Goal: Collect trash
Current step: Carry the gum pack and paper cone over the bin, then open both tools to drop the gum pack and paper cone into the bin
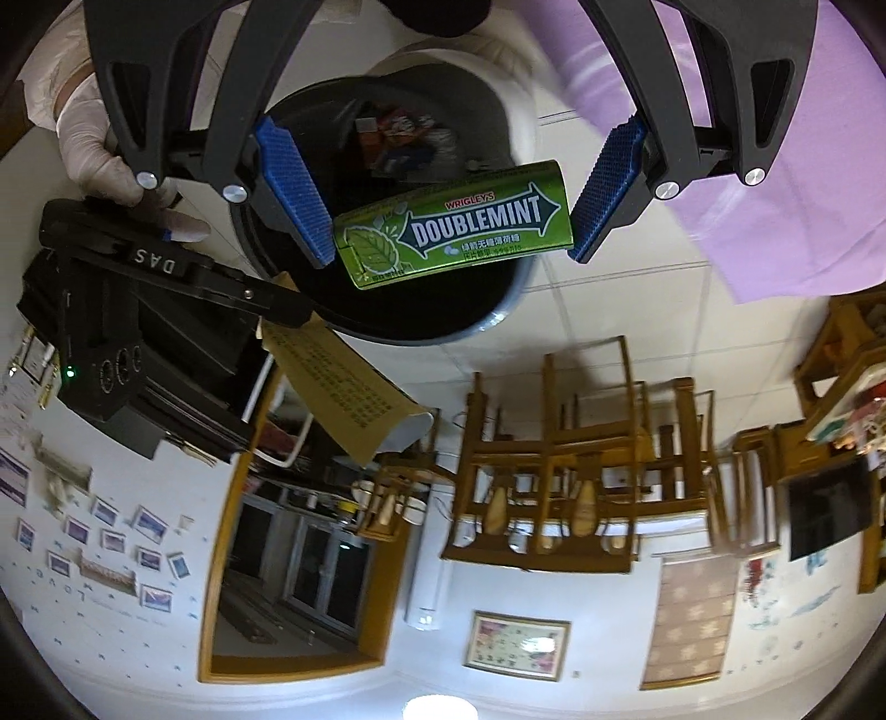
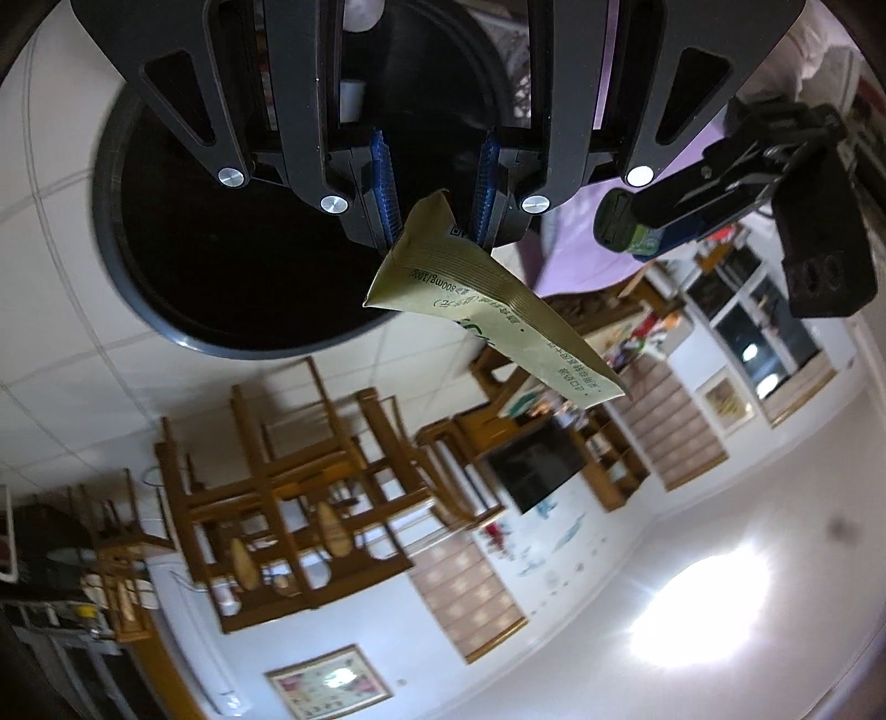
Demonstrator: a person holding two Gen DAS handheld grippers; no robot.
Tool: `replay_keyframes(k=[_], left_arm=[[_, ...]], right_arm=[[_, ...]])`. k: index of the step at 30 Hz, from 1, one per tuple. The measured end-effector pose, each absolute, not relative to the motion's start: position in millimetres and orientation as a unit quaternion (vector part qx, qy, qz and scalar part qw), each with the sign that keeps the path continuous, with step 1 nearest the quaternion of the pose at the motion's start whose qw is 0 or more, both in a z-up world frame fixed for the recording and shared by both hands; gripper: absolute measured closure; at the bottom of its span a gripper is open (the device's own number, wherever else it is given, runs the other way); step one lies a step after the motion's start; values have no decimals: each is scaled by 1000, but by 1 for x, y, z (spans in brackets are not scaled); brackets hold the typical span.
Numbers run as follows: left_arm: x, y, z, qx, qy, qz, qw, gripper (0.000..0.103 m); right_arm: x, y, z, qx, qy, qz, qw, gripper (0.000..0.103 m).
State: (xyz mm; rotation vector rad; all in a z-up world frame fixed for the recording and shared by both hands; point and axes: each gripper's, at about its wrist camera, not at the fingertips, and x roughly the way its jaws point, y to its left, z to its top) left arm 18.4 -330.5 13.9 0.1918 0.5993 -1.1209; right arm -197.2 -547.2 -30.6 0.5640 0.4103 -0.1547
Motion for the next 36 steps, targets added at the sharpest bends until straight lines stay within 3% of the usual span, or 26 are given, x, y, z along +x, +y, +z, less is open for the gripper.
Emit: replay_keyframes(k=[14,36], left_arm=[[-10,-391,-18,116,307,-561,760,19],[-18,-422,-48,164,333,-555,744,19]], right_arm=[[-237,-596,-75,314,196,-116,922,79],[-225,-597,-98,341,216,-130,906,78]])
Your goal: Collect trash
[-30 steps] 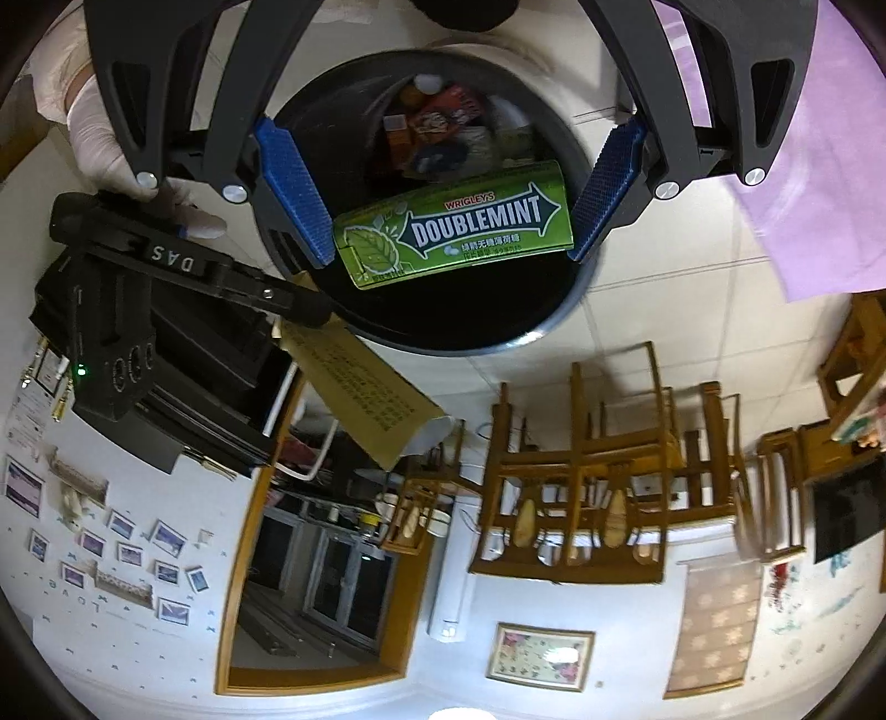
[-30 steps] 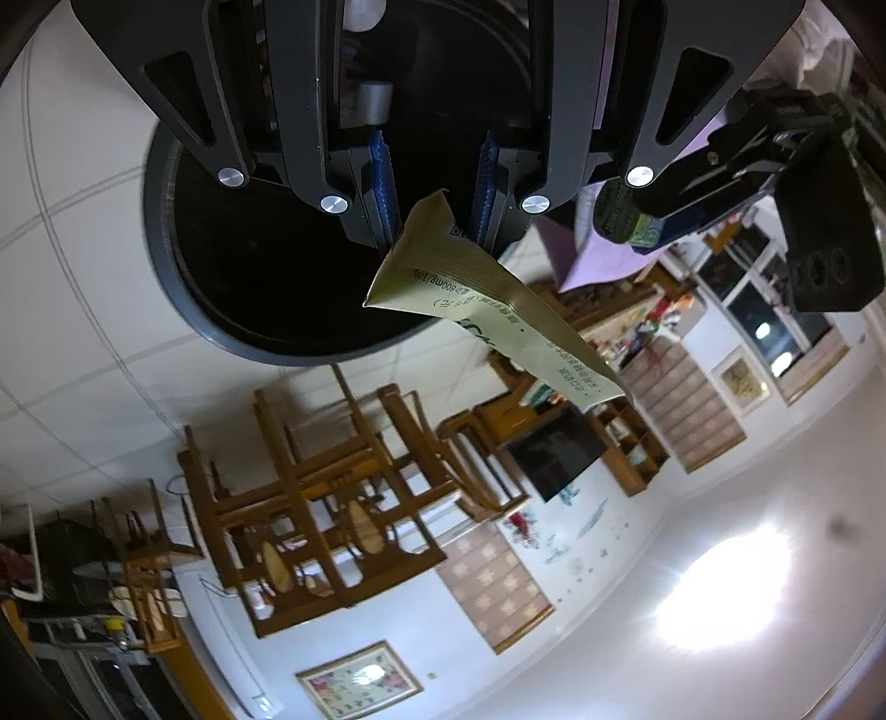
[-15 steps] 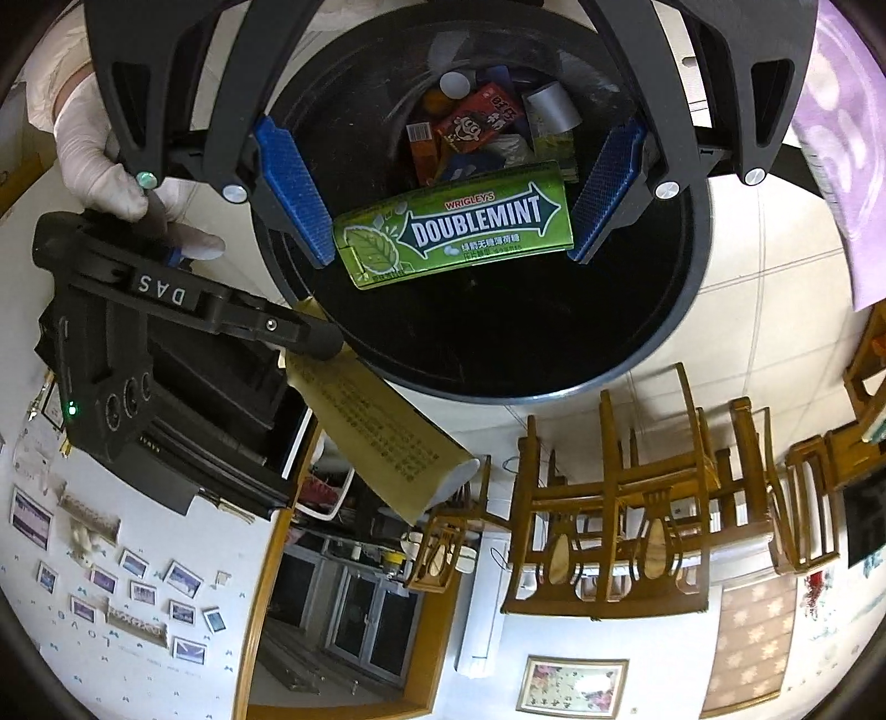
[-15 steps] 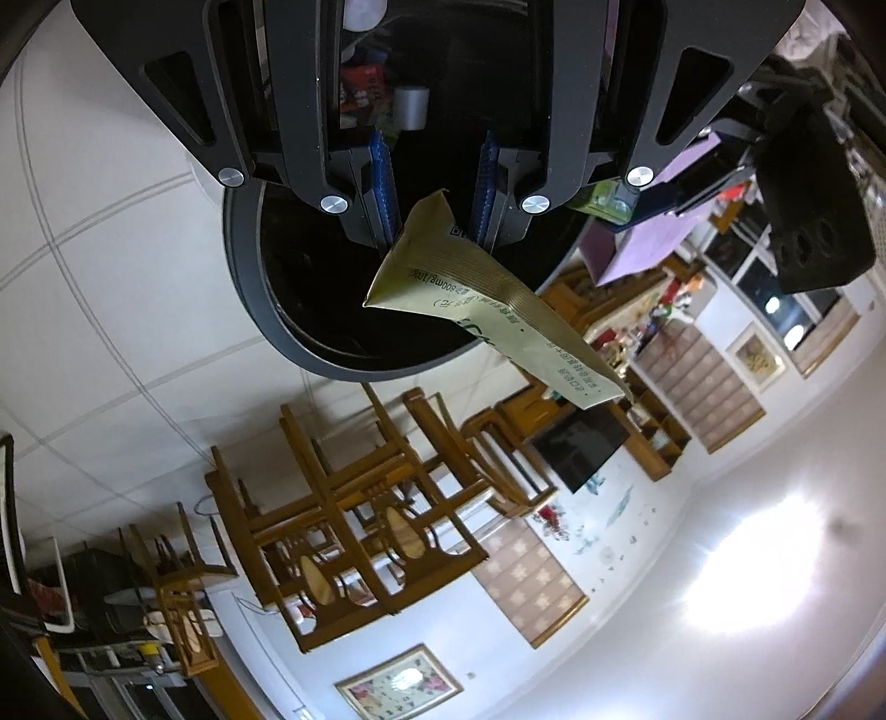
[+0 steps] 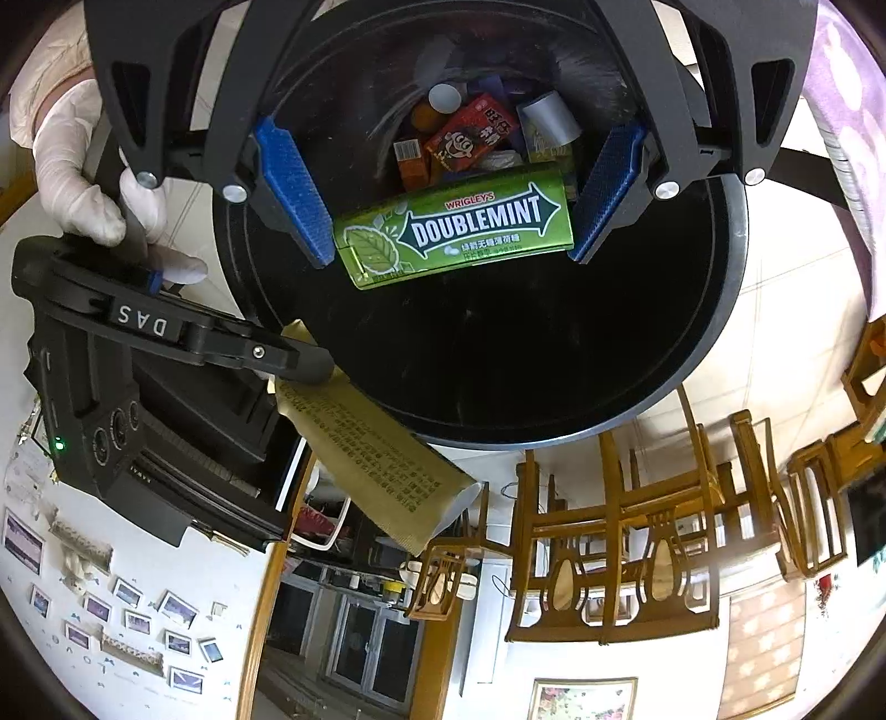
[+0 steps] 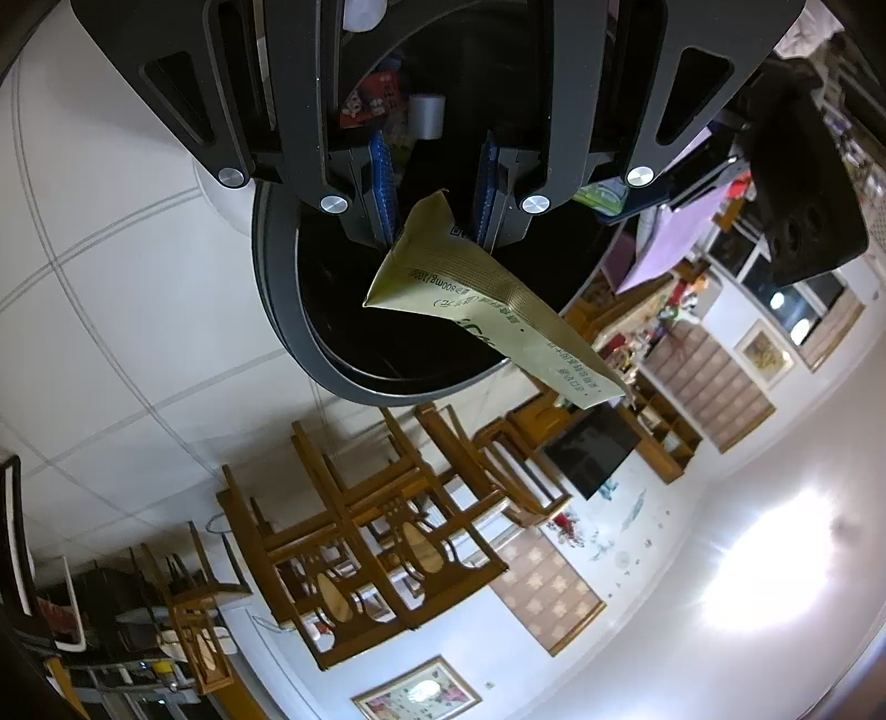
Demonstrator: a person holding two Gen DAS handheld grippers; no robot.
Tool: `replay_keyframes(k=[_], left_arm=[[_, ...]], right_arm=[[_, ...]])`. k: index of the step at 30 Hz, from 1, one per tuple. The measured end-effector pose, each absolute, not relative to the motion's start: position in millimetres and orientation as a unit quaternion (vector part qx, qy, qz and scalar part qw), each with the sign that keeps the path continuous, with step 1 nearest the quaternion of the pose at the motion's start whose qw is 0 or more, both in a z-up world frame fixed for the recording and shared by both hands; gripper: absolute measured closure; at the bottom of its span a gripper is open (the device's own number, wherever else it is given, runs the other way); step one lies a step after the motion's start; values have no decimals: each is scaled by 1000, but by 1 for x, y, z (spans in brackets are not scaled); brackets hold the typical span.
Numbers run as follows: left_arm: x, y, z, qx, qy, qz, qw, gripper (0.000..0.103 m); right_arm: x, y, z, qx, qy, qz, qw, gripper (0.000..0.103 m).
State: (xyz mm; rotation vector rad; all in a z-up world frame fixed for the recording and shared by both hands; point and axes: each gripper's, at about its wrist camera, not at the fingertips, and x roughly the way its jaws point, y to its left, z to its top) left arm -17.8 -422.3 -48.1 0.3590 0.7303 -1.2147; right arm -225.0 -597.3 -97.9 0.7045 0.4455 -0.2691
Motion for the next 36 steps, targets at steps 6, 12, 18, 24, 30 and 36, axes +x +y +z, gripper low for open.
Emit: replay_keyframes(k=[6,12,18,24,30,36], left_arm=[[-23,-424,-49,173,332,-554,743,19],[-26,-425,-50,174,330,-557,742,19],[-27,-424,-49,179,328,-555,743,18],[-27,-416,-43,171,322,-554,748,17],[-27,-403,-34,167,307,-556,754,6],[-29,-390,-29,170,302,-556,755,5]], right_arm=[[-223,-592,-100,344,221,-131,903,77],[-221,-592,-101,341,223,-134,903,77],[-220,-591,-105,346,224,-135,901,77],[-221,-587,-102,348,213,-135,903,44],[-216,-580,-97,345,209,-129,906,38],[-212,-572,-85,341,202,-125,910,25]])
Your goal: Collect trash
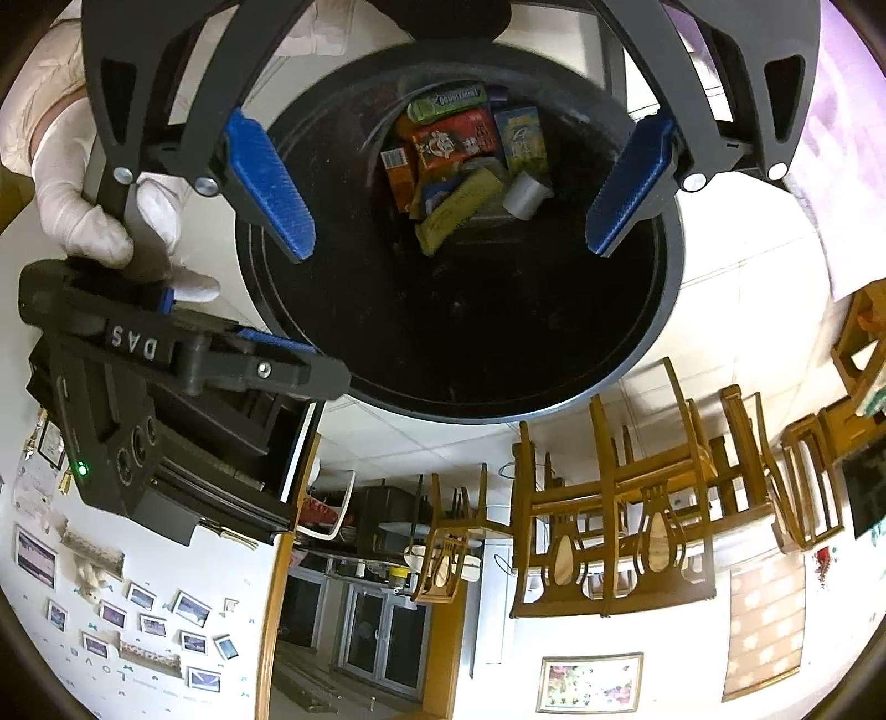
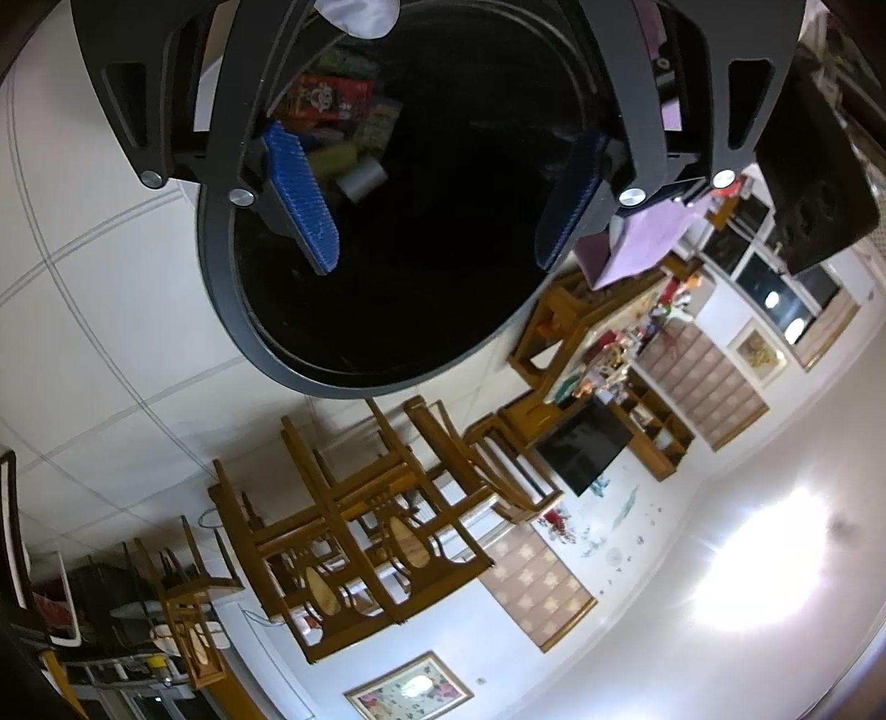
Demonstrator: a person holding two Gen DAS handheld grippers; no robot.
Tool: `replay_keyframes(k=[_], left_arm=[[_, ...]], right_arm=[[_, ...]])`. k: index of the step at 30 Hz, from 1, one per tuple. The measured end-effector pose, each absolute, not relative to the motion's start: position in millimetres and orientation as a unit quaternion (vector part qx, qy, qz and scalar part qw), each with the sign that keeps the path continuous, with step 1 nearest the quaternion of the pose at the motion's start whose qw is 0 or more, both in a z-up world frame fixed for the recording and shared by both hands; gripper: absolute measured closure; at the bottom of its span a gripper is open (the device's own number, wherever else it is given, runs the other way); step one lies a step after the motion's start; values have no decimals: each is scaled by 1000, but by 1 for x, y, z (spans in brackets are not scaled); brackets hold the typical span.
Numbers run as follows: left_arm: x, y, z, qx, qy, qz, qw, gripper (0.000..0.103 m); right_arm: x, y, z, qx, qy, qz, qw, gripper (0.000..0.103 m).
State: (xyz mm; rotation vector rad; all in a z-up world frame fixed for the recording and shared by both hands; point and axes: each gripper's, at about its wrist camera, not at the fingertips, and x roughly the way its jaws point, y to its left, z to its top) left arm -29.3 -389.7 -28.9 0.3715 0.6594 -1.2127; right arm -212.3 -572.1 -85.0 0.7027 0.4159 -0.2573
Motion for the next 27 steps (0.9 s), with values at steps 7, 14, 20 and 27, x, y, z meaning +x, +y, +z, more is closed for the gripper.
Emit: replay_keyframes(k=[7,14,20,27], left_arm=[[-24,-353,-12,153,289,-545,772,5],[-10,-298,3,127,274,-506,808,5],[12,-238,11,103,264,-435,855,5],[45,-137,15,56,246,-278,927,5]], right_arm=[[-200,-556,-66,335,195,-121,914,15],[-166,-519,-50,314,204,-100,922,11],[-119,-461,-35,284,211,-60,933,7],[-55,-368,-16,221,217,-1,951,7]])
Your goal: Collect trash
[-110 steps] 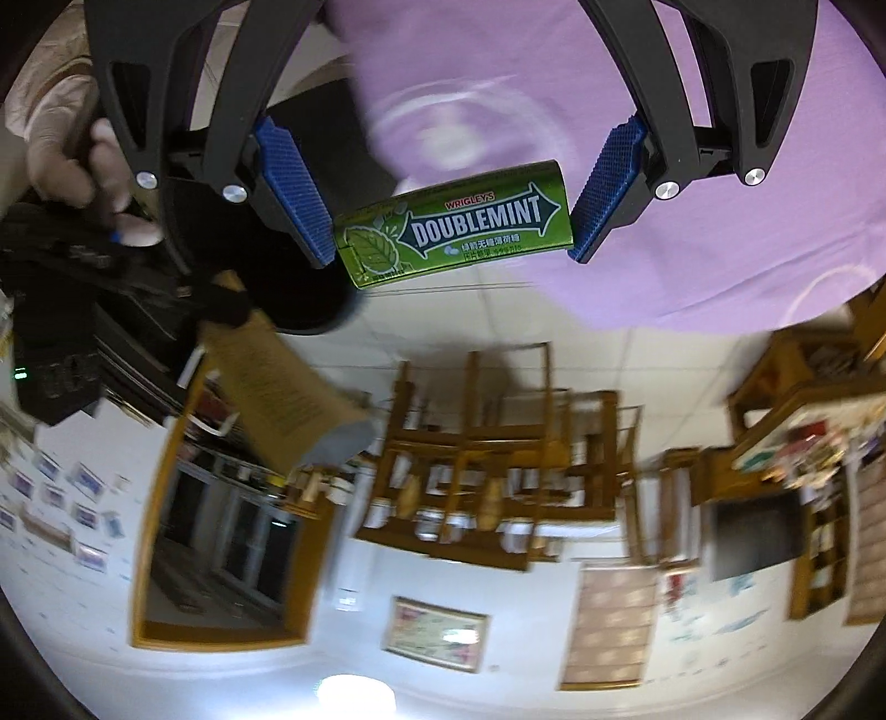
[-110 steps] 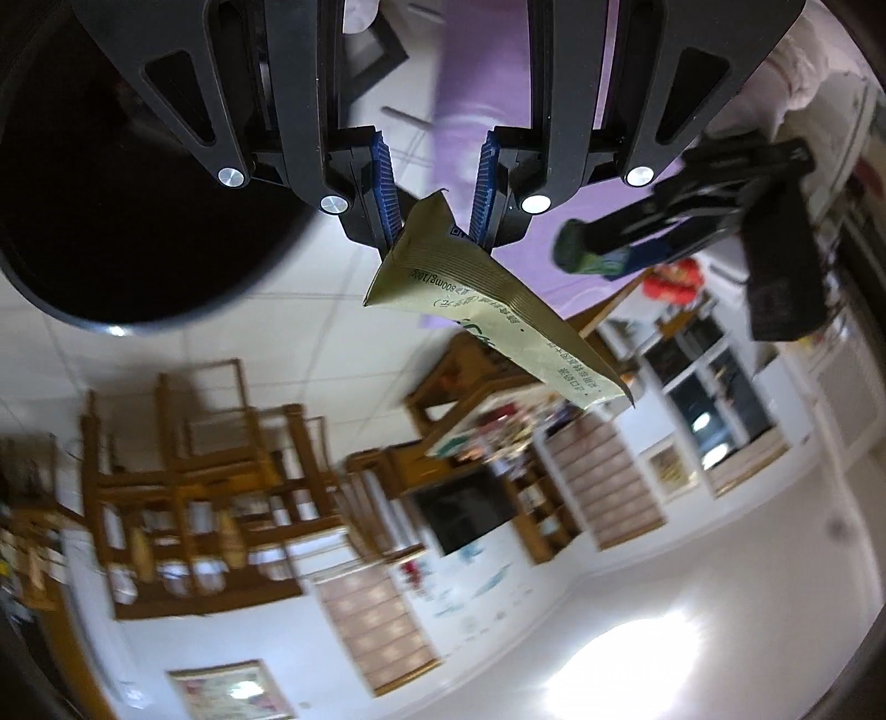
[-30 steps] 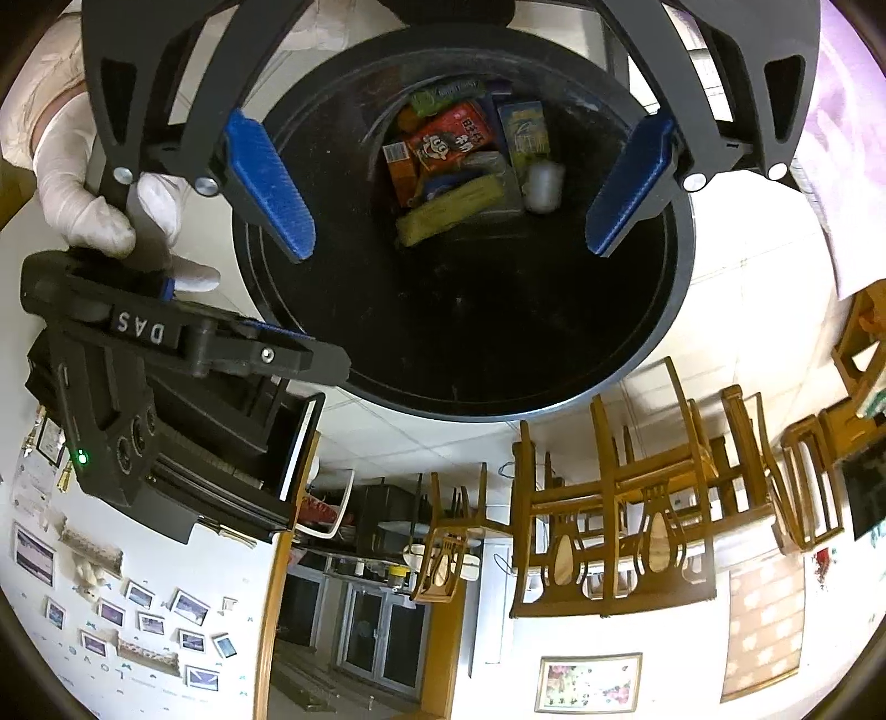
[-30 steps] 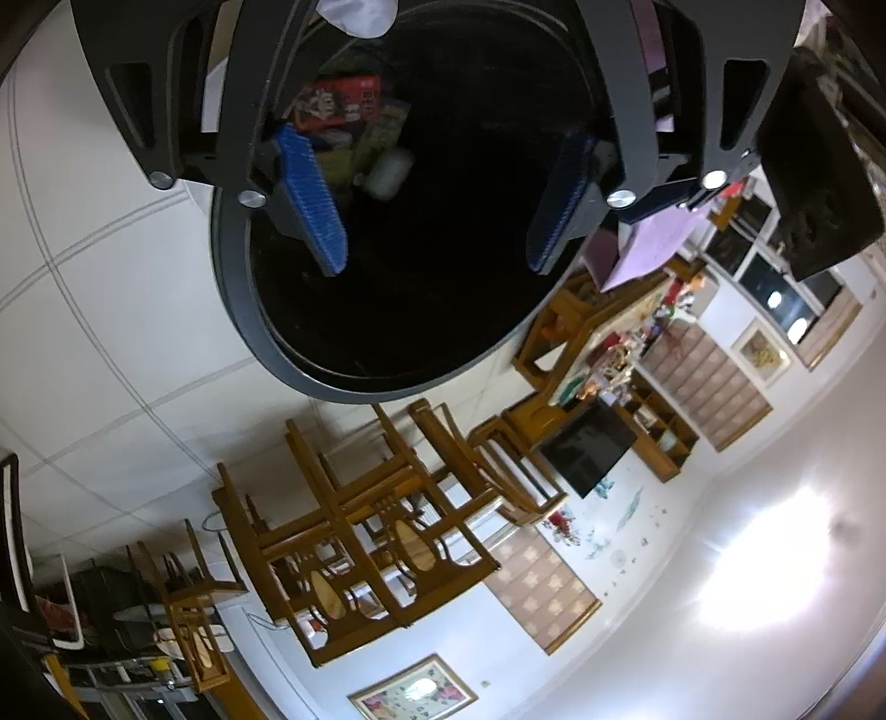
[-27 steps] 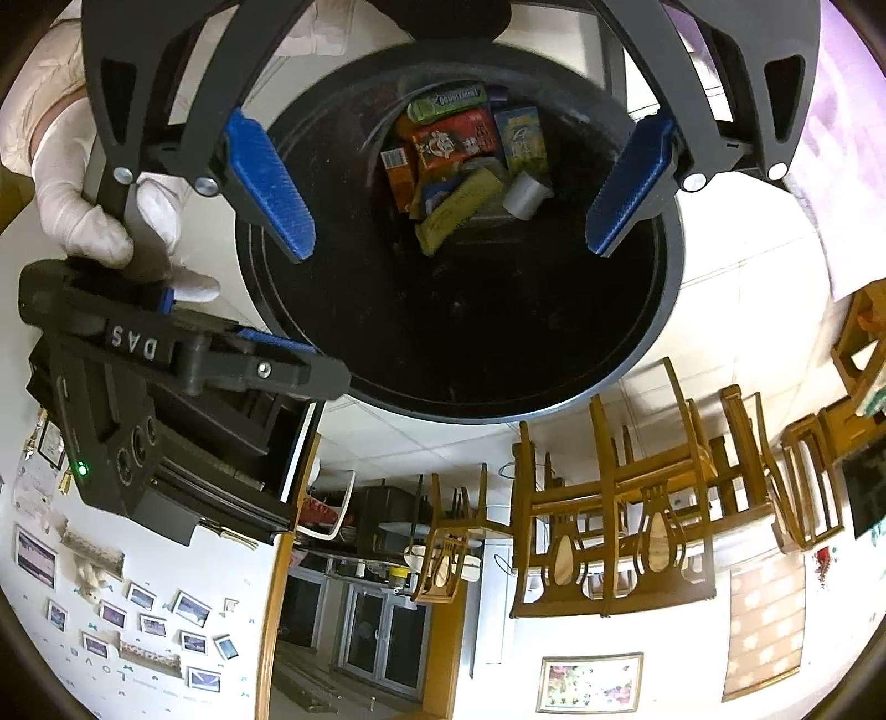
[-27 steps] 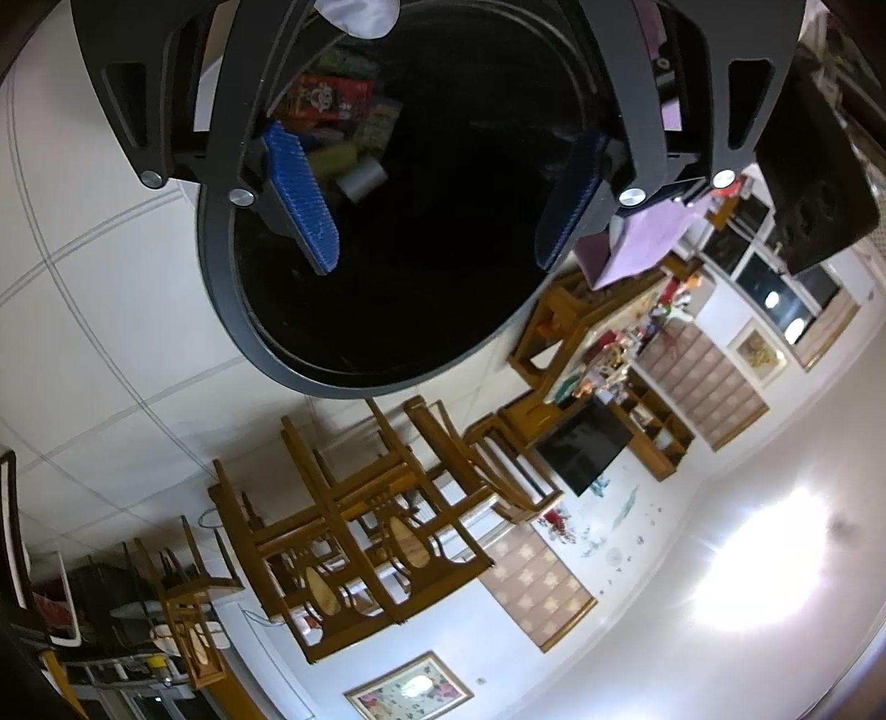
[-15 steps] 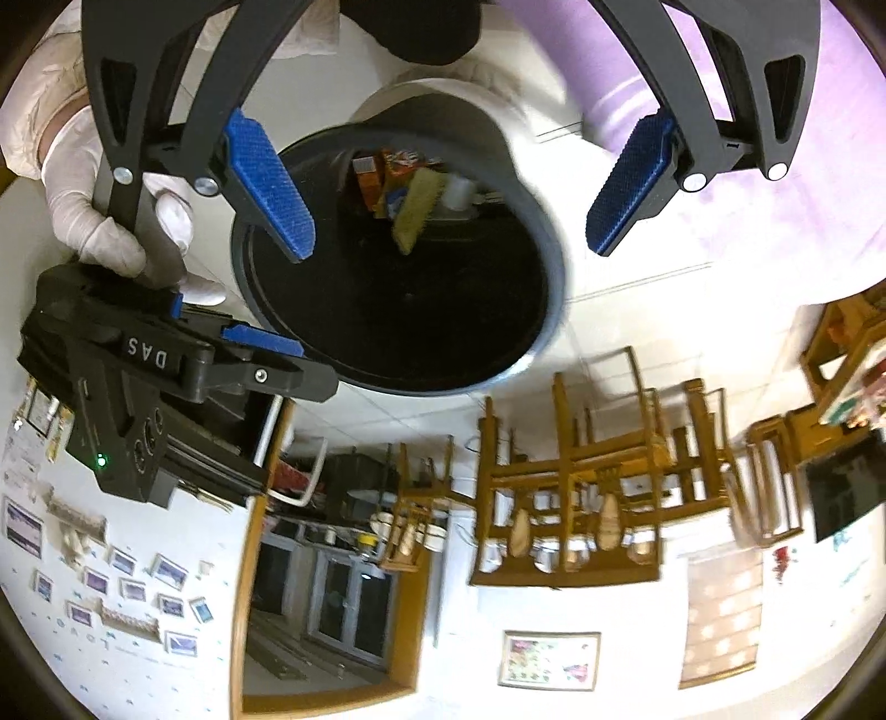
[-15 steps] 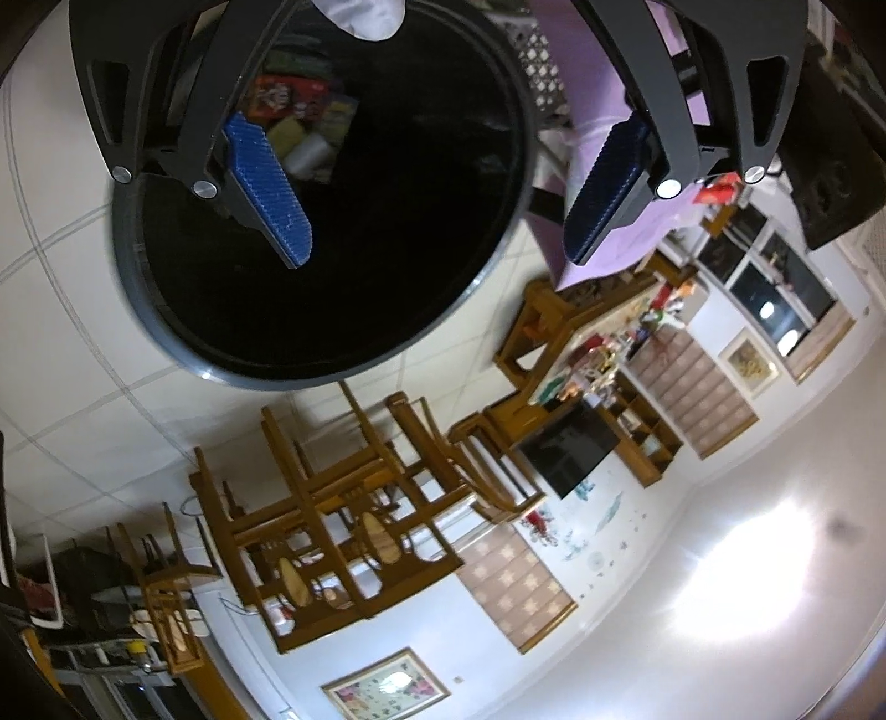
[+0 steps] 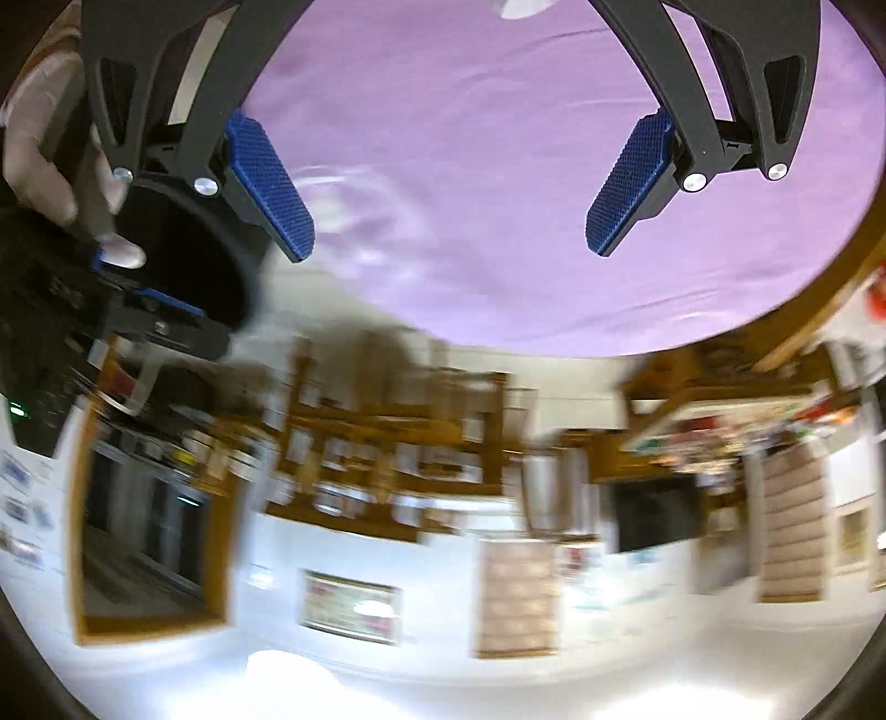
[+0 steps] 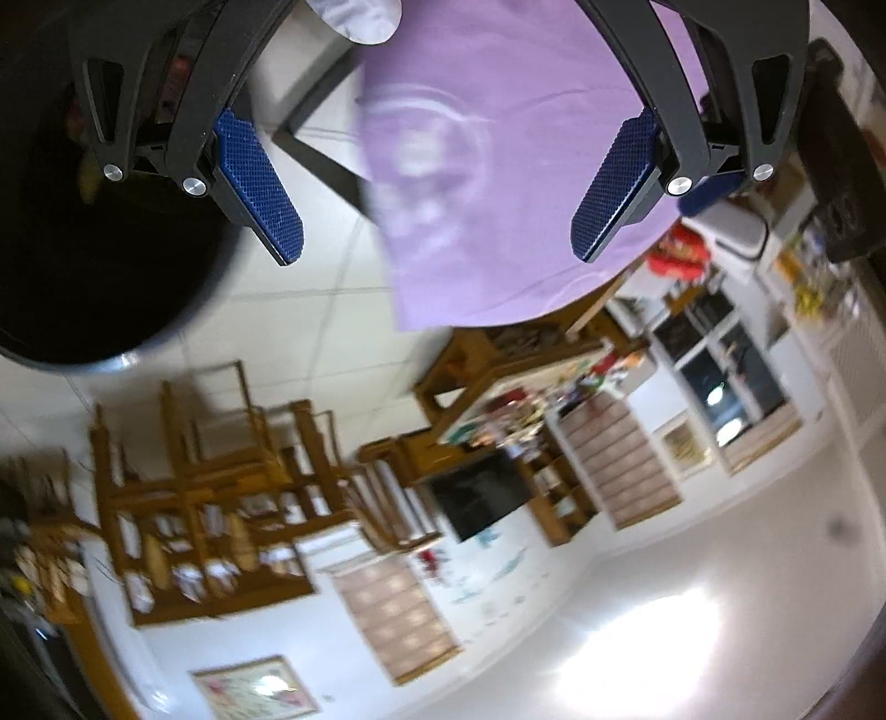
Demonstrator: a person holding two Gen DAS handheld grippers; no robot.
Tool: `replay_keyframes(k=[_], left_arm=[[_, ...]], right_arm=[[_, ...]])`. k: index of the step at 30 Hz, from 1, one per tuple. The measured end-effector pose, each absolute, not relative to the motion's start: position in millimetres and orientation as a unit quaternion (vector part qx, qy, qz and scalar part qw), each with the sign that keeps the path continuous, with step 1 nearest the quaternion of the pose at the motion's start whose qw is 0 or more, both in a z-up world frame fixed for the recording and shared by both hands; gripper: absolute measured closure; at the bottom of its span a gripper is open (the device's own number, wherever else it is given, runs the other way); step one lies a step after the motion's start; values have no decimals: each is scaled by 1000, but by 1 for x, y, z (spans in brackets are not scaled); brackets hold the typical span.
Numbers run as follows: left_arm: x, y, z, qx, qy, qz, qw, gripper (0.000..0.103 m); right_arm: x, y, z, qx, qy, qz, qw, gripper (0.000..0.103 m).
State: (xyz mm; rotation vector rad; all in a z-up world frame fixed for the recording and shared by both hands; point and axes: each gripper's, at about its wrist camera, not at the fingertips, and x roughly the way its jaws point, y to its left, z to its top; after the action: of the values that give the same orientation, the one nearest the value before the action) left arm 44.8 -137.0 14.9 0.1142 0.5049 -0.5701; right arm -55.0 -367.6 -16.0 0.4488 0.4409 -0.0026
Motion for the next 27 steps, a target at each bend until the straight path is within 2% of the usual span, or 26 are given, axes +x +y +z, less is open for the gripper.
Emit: replay_keyframes(k=[7,13,19,27], left_arm=[[64,-50,22,28,231,-153,960,5],[74,-9,20,9,228,-91,969,5],[74,19,20,-16,221,-66,973,5],[76,25,22,-26,209,-47,976,5]], right_arm=[[-3,-260,-7,133,184,5,974,5],[31,-191,-16,73,158,24,984,5],[49,-157,-25,48,166,53,984,5],[43,-160,-22,63,138,80,985,5]])
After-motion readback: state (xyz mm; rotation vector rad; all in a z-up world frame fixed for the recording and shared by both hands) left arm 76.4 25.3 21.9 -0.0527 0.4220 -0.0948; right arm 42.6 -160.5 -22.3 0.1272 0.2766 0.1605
